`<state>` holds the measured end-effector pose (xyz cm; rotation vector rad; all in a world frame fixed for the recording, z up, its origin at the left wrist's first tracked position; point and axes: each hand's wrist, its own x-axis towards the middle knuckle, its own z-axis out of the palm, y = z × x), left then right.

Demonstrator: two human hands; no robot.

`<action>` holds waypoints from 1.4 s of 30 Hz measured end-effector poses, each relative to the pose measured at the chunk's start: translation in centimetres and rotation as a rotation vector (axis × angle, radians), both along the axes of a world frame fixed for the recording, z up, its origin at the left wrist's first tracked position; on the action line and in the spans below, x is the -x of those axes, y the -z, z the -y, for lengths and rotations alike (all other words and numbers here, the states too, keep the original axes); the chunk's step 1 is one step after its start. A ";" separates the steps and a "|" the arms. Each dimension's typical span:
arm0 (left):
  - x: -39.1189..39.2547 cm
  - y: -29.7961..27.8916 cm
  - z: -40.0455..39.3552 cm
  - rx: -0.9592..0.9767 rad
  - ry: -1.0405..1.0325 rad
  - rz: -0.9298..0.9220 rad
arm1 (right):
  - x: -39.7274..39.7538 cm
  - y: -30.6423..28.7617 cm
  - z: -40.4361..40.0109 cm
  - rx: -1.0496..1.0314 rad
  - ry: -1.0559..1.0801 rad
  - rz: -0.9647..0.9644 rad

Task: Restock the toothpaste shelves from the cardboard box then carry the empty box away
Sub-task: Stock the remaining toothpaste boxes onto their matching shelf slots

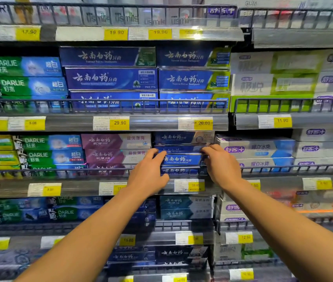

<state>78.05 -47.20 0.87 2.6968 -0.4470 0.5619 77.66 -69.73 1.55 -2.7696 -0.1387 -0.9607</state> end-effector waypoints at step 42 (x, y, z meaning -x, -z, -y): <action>17.7 48.9 10.4 0.311 0.089 -1.049 | 23.6 50.8 7.0 -0.408 0.150 -1.018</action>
